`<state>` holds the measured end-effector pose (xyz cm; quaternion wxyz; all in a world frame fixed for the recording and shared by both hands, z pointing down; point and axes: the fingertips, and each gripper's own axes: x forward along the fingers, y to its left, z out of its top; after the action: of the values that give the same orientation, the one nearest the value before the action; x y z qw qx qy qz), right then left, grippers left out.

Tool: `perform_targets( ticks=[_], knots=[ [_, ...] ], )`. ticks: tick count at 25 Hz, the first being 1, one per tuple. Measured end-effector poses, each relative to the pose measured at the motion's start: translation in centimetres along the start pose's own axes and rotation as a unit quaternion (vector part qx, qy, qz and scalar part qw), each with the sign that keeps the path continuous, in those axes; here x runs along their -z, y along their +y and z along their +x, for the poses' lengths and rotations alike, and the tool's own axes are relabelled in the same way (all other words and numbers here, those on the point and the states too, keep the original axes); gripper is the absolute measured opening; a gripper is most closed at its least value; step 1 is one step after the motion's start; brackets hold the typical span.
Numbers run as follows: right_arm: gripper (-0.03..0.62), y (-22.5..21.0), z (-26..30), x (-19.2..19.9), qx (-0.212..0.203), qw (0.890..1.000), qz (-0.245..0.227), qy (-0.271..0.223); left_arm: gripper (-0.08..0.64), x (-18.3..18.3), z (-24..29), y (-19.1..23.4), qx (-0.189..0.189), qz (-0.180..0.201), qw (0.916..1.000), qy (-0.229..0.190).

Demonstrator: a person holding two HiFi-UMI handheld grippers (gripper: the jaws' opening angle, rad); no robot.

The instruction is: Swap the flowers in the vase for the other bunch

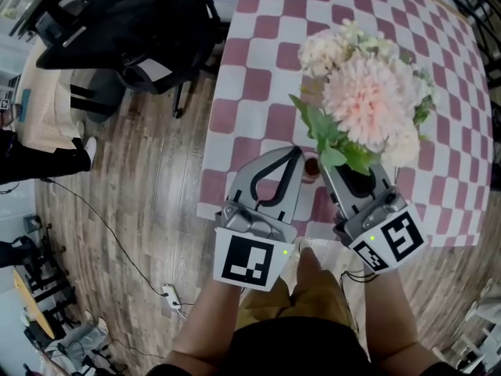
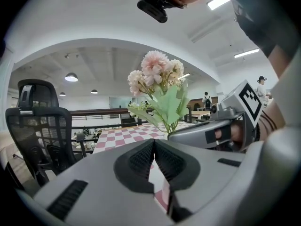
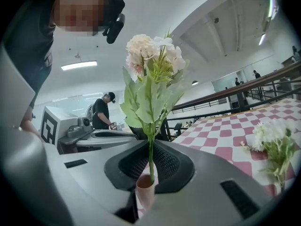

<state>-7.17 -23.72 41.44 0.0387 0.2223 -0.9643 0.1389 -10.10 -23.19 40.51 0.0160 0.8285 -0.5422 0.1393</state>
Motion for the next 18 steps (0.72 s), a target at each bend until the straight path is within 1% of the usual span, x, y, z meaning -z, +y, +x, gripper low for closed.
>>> perform_targets(
  ticks=[4,8,14,18],
  knots=[
    [0.043,0.1,0.3,0.6,-0.004,1.000,-0.007,0.007,0.009,0.4,-0.1,-0.3,0.003,0.000,1.0000,0.002],
    [0.043,0.2,0.8,1.1,-0.003,1.000,-0.013,0.011,0.009,1.1,-0.2,-0.3,0.002,-0.010,0.9999,0.008],
    [0.043,0.2,0.8,1.5,-0.001,1.000,-0.015,0.015,0.009,1.0,-0.2,-0.2,0.001,-0.007,0.9999,0.007],
    [0.044,0.4,0.8,1.9,-0.002,1.000,-0.017,0.020,0.009,1.1,-0.4,0.1,-0.008,-0.008,0.9999,0.006]
  ],
)
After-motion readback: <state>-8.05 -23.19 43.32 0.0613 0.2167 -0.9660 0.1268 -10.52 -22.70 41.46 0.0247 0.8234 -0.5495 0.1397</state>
